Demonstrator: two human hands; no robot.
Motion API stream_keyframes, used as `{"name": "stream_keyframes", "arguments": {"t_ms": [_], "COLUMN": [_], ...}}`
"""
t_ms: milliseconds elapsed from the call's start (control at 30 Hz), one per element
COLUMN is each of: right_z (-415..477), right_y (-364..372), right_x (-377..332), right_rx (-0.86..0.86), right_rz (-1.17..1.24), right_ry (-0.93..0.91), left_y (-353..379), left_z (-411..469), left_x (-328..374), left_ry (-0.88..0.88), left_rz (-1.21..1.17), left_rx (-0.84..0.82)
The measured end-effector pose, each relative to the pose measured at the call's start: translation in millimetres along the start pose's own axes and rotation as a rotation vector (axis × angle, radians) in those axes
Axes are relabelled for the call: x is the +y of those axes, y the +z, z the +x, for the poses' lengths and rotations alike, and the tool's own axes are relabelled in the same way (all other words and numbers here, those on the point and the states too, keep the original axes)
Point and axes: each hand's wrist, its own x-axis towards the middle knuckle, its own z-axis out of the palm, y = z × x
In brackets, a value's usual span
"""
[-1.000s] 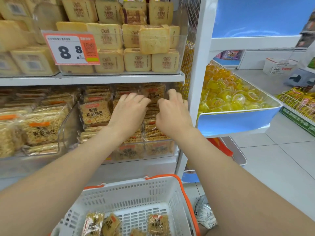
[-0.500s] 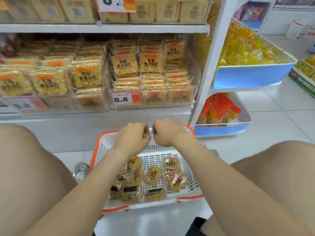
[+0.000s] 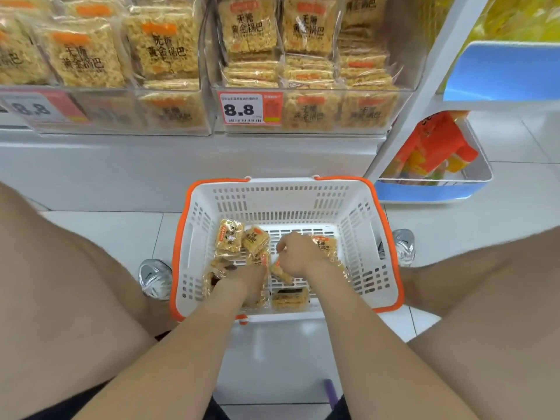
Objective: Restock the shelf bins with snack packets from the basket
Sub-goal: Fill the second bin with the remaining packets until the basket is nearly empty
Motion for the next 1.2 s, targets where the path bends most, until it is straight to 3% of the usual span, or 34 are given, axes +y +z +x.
{"name": "stream_keyframes", "arguments": {"t_ms": [200,467,567,700,800,900,1067,1200], "right_z": [9,2,1,-1,-1,2,1,0], "right_y": [5,11,2,-9,-12,-13,-7,-9], "right_x": [9,11,4,-13,-26,-37,-57,-60], "right_rx": [0.042,-0.008,0.006,0.126,0.221,0.264,0.163,0.206], "right_rz": [0.021,0.028,0.044,0.167,0.337,0.575,0.762,0.778], "right_ry": [0.033,0.086,0.094,0.14,0.14,0.057,-0.097,-0.154], "left_y": [11,9,1,-27,-51,-66,-77,-93], "left_z": [23,22,20,9,-10,-30,-45,-45], "left_x": [-1,-9,-13,-9,-8,-10,-11,-6], "left_ry": [0.053,-0.04,-0.05,-0.093,-0.171,-0.219,-0.087,-0.144], "left_rz": [0.12,0.095,-0.162,-0.768,-1.265,-1.583,-1.844,-1.751], "left_rx": [0.034,0.07,0.167,0.43,0.595,0.695,0.681,0.734]}}
